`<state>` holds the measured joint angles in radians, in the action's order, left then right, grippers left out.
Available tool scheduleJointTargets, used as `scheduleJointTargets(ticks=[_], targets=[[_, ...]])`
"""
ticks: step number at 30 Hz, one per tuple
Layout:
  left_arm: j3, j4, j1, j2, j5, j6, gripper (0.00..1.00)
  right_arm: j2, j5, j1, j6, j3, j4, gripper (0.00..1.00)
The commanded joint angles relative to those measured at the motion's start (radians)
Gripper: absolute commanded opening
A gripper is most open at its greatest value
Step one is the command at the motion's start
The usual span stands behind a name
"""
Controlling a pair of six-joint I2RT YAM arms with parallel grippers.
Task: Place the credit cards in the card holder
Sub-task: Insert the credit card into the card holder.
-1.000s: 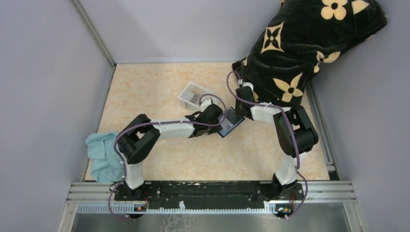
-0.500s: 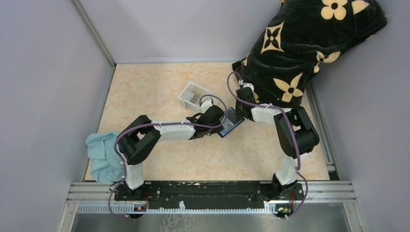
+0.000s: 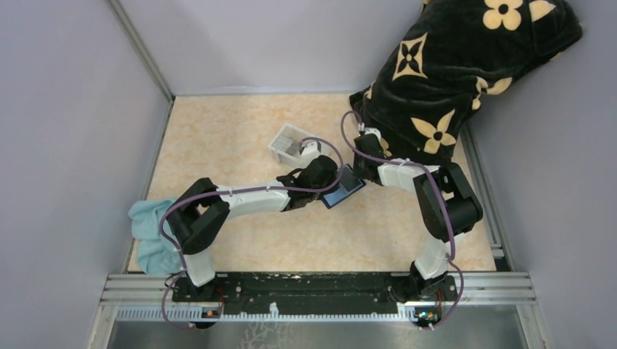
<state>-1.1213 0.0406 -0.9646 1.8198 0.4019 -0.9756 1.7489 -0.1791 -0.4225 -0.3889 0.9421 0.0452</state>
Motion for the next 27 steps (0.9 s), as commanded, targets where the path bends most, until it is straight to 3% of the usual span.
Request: scheduleJointTargets(ticks=[1, 18, 27], targets=[[0.008, 0.034, -0.011, -0.026, 0.026, 0.008, 0.22, -0.02, 0.013, -0.023, -0.01, -0.028, 0.071, 0.15], [-0.058, 0.095, -0.014, 0.067, 0.001, 0.037, 0.22, -0.045, 0.005, -0.084, -0.044, -0.05, 0.086, 0.15], [0.01, 0.127, -0.024, 0.084, -0.008, -0.006, 0.22, -0.076, -0.019, -0.098, -0.068, -0.081, 0.094, 0.17]])
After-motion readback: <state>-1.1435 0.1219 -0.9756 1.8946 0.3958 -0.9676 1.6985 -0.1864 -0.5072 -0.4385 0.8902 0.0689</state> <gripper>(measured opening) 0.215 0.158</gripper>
